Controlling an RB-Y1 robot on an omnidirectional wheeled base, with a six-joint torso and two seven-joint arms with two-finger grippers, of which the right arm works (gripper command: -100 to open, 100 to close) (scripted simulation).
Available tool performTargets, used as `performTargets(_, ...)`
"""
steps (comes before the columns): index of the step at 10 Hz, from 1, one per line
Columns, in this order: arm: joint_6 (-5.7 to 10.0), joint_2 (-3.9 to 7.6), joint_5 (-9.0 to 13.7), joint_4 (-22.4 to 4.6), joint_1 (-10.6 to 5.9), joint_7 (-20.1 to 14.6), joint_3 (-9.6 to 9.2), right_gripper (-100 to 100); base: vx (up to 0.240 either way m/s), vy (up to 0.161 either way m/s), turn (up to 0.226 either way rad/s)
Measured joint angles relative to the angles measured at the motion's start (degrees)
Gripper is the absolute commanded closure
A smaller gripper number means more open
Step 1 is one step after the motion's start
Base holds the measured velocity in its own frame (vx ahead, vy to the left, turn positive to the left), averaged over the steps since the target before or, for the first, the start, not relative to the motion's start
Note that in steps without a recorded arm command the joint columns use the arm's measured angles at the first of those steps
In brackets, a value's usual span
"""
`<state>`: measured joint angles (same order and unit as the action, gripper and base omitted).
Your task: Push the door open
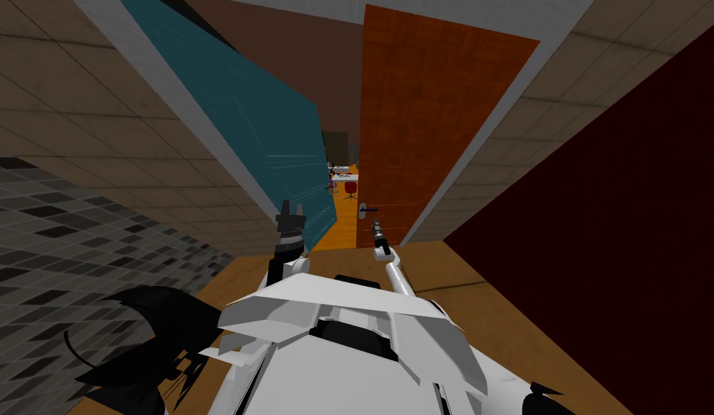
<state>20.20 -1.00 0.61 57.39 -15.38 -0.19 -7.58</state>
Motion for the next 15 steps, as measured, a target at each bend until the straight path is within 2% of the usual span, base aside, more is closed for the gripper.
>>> performTargets(2, 0.42, -0.57, -0.1, -2.8, -1.42, -0.1, 0.10, -100, 0.078, 0.012, -0.004)
performTargets(3, 0.52, -0.61, -0.1, -3.0, -1.51, -0.1, 0.11, -100, 0.112, 0.039, 0.029)
performTargets(5, 0.47, 1.29, 0.0, -3.1, -1.63, -0.3, 0.26, -100, 0.192, 0.040, 0.018)
performTargets(8, 0.68, 2.43, 0.0, -3.3, -1.55, -0.1, 0.60, -100, 0.192, 0.052, 0.022)
performTargets(11, 0.92, 1.77, 0.1, -3.7, -1.69, 0.0, 1.00, -100, 0.184, 0.042, 0.022)
performTargets(13, 1.21, 0.23, 0.2, -4.4, -2.03, 0.0, 1.31, -100, 0.108, 0.039, 0.011)
performTargets(14, 1.23, 0.13, 0.2, -4.4, -2.06, 0.0, 1.32, 100, -0.006, -0.002, -0.003)
performTargets(15, 1.22, 0.20, 0.2, -4.4, -2.06, 0.0, 1.31, 100, -0.017, -0.008, 0.007)
